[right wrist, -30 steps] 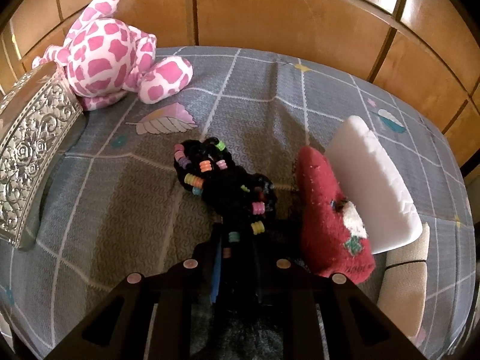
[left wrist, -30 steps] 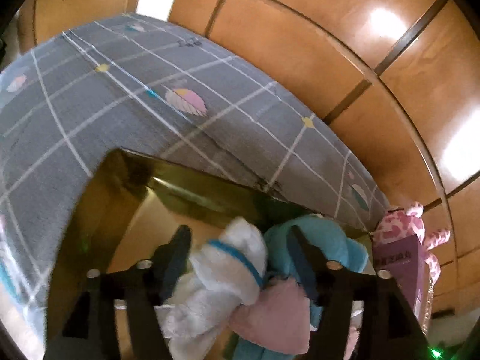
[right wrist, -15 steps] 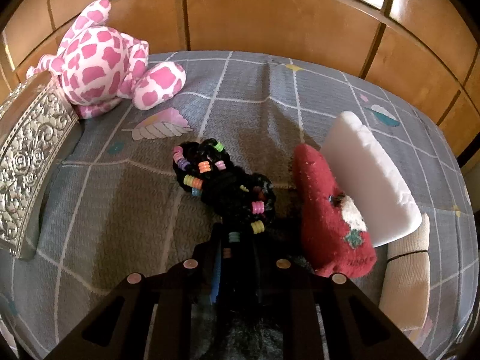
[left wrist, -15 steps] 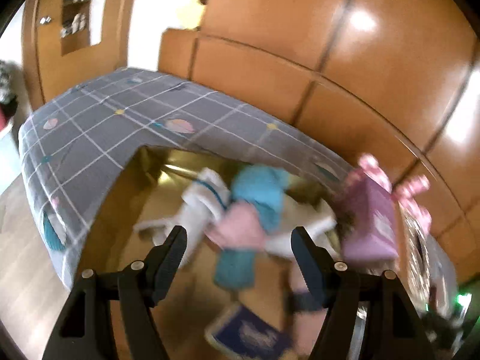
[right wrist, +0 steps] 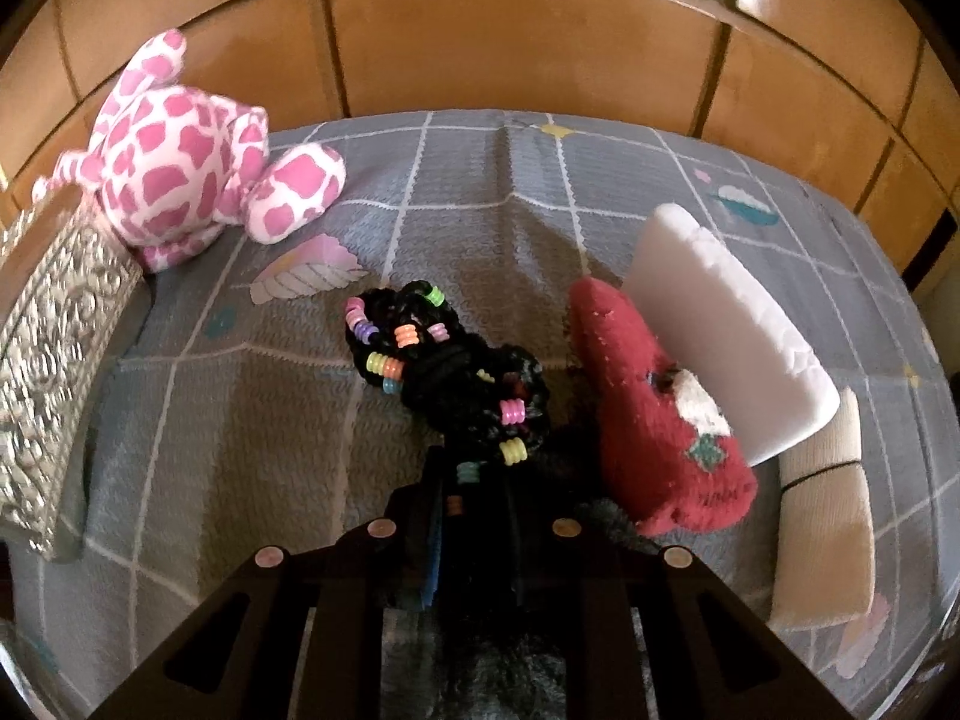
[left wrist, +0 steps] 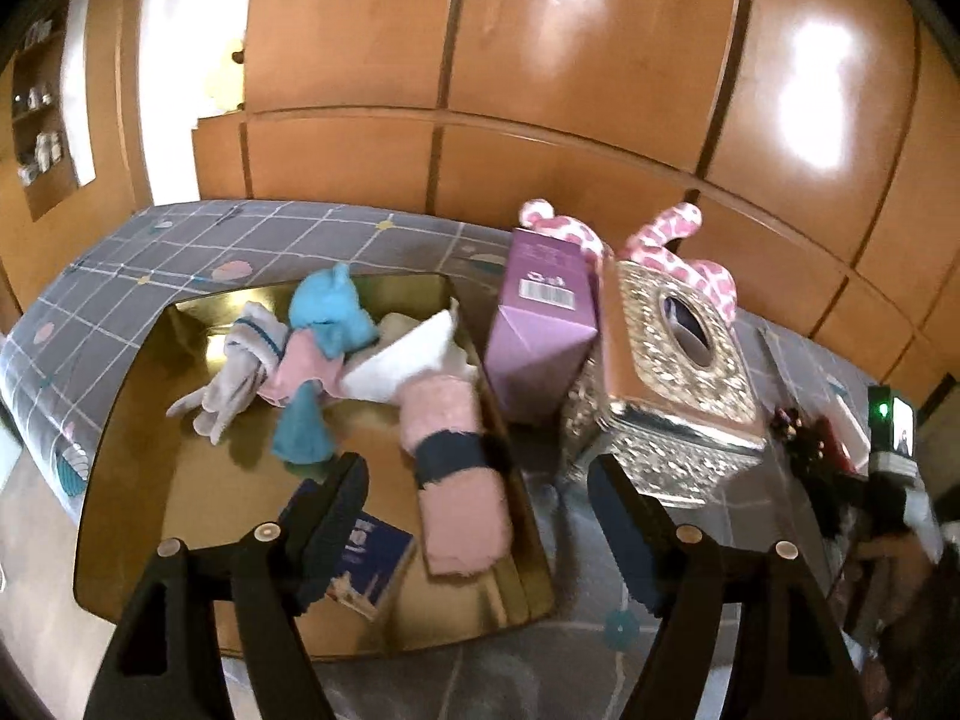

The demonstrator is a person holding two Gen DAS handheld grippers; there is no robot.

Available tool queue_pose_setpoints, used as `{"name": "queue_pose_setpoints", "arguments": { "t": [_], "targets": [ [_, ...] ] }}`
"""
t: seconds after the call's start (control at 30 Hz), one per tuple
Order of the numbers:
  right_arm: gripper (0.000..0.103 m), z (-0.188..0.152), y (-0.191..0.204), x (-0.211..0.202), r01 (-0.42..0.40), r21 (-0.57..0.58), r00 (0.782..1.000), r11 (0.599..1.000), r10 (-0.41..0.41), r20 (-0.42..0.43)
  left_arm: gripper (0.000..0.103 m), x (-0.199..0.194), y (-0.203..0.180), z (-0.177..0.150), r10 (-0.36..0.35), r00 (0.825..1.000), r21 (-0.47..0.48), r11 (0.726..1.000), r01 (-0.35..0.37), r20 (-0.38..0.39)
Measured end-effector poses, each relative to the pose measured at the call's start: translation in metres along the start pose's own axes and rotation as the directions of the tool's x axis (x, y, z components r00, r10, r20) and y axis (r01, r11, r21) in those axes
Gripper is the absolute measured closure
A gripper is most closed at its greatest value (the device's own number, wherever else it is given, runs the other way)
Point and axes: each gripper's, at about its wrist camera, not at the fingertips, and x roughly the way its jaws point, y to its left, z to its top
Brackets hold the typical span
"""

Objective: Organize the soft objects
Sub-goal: 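Carry the black beaded hair ties over the gold tray with the right gripper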

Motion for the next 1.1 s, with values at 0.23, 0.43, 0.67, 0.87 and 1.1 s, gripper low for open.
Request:
{"name": "queue_pose_setpoints", "arguments": {
  "t": [0.23, 0.43, 0.67, 0.87, 1.1],
  "targets": [
    [0.09, 0.004, 0.001, -0.002, -0.099, 0.101, 0.994, 0.99, 0.103, -0.035, 0.026, -0.007, -0.006, -0.007, 0.002, 1.0, 0.022, 1.0, -0.002, -0.004],
    [0.09, 0.011, 0.01, -0.01, -0.215, 0.165, 0.975, 0.963, 0.223, -0.027, 0.026, -0.006, 0.005, -0.009, 0.011, 1.0, 0.0, 1.0, -0.011, -0.016],
    [0.091, 0.031, 0.027, -0.037, -0.318, 0.204, 0.948, 0.926, 0.316, 0.042, 0.026, -0.003, 0.019, -0.013, 0.012, 1.0, -0.036, 0.999, -0.013, -0.026],
    [0.091, 0.06, 0.066, -0.091, -0.43, 0.077, 0.896, 0.9, 0.415, 0.157, 0.026, -0.009, 0.043, -0.012, 0.068, 0.998, -0.096, 0.993, -0.067, 0.006],
    [0.091, 0.067, 0.18, -0.149, -0.586, -0.218, 0.779, 0.78, 0.617, 0.111, 0.026, -0.024, 0.092, -0.012, 0.176, 0.984, -0.231, 0.959, -0.164, 0.032]
  ]
}}
